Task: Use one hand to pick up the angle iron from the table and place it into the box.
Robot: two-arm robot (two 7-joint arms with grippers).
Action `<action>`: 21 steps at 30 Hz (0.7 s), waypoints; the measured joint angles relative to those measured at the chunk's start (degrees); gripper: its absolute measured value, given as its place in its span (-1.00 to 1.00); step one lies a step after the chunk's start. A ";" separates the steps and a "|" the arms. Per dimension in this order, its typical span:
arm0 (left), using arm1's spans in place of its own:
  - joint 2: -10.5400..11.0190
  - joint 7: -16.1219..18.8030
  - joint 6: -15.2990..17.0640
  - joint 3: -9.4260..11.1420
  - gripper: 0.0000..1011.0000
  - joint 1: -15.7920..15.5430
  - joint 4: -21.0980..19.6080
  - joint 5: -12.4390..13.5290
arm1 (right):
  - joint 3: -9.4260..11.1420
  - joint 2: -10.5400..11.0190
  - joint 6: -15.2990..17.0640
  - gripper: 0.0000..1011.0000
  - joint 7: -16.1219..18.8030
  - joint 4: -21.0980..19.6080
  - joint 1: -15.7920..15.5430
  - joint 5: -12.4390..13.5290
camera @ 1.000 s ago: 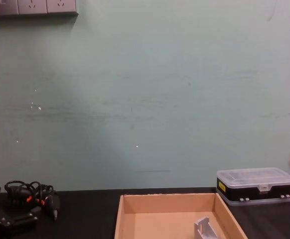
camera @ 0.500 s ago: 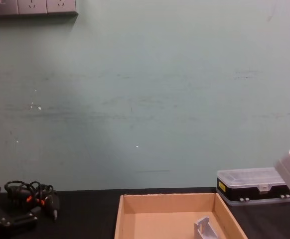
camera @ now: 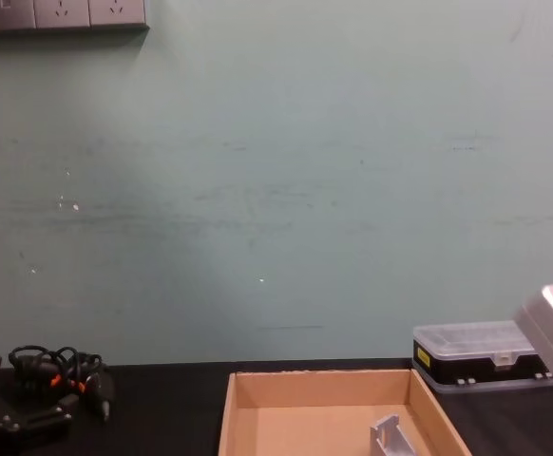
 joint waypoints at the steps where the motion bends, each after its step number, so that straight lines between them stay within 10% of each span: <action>1: 0.00 0.00 0.00 0.00 0.98 0.00 0.00 0.00 | 0.02 0.00 0.00 0.72 0.00 0.00 -0.01 -0.03; 13: 0.00 0.00 0.00 0.00 0.98 0.00 0.00 0.00 | 0.52 0.05 0.13 0.00 -0.15 -0.67 -0.78 -1.05; 21: 0.00 0.00 0.00 0.00 0.98 0.00 0.00 0.00 | 0.81 0.00 -0.16 -0.06 -0.08 -0.75 -1.13 -1.39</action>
